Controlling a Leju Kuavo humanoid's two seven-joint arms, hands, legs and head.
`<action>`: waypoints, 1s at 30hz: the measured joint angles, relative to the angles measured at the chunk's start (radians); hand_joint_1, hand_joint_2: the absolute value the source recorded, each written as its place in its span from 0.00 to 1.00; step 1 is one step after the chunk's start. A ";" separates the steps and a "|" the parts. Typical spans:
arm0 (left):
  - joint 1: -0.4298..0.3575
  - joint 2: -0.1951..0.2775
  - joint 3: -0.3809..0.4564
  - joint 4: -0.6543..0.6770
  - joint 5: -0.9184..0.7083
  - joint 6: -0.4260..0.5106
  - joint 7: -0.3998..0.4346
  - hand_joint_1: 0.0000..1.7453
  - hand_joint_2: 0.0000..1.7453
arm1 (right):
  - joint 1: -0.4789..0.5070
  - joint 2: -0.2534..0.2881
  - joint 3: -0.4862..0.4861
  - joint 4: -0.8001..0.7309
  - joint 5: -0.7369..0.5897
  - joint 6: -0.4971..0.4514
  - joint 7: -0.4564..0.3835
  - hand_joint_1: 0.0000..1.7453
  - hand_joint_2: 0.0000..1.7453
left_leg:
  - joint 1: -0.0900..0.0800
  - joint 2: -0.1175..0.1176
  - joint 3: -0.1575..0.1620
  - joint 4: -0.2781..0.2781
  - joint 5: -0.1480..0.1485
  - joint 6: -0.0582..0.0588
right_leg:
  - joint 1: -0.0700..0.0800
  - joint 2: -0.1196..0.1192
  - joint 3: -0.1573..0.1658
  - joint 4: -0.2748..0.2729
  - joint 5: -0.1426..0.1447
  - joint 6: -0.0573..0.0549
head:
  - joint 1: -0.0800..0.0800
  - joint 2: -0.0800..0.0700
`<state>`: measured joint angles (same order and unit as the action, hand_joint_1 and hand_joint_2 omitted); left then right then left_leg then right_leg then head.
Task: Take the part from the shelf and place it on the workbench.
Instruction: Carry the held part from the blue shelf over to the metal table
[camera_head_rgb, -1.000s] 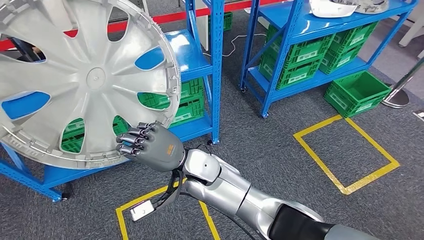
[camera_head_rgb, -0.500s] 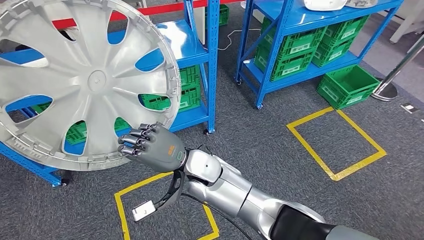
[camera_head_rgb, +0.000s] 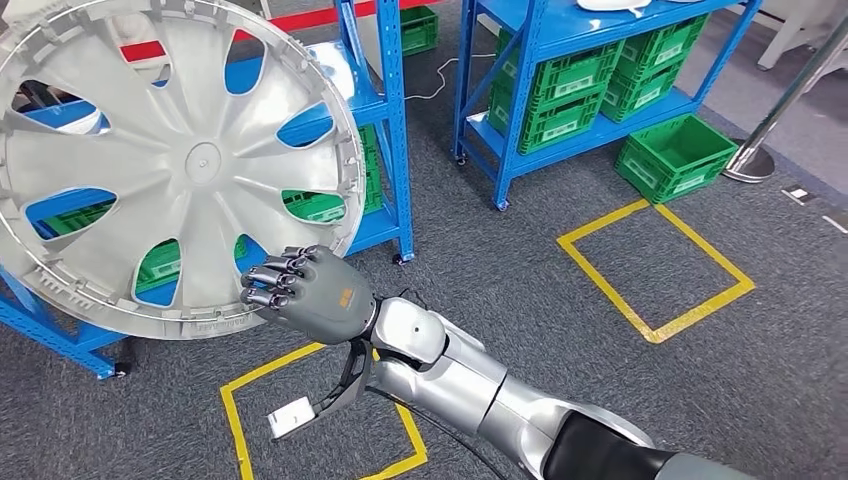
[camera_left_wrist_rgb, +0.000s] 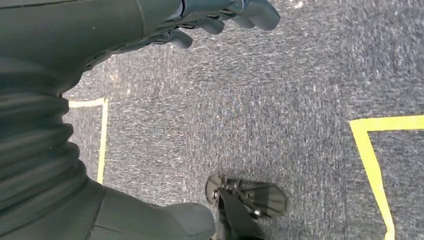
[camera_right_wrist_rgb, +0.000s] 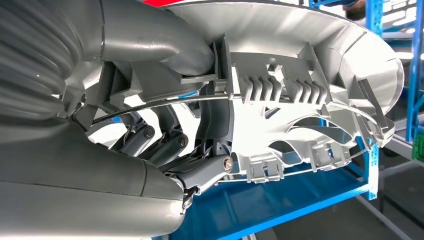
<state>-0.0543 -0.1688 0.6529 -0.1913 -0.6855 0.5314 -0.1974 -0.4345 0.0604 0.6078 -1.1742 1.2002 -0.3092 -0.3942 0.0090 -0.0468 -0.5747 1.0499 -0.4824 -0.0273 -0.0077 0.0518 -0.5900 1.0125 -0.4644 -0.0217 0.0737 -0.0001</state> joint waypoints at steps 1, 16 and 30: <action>0.000 0.000 0.000 0.000 0.000 0.001 0.002 0.00 1.00 | -0.001 0.001 0.000 0.000 0.000 0.001 0.000 1.00 1.00 | -0.002 -0.011 0.020 -0.033 -0.001 0.004 | -0.002 0.007 -0.004 0.000 0.004 0.006 | 0.001 0.000; 0.000 -0.006 0.002 0.000 0.000 0.001 0.005 0.00 1.00 | -0.006 0.000 0.001 0.002 -0.003 0.004 -0.001 1.00 1.00 | 0.002 0.120 0.000 -0.024 0.003 0.018 | 0.002 -0.095 0.005 0.023 -0.020 0.035 | 0.020 0.000; 0.002 -0.005 0.002 0.002 -0.001 -0.001 0.006 0.00 1.00 | -0.006 0.002 0.001 0.008 -0.005 0.004 -0.001 1.00 1.00 | 0.001 0.008 -0.015 0.051 -0.032 0.011 | 0.008 0.016 -0.028 0.023 0.012 -0.007 | 0.018 0.000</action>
<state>-0.0521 -0.1740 0.6552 -0.1897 -0.6865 0.5303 -0.1917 -0.4401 0.0627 0.6092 -1.1666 1.1954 -0.3052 -0.3949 0.0098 -0.0386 -0.5894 1.1004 -0.5143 -0.0165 0.0006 0.0674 -0.6177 1.0353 -0.4526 -0.0288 0.0914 0.0000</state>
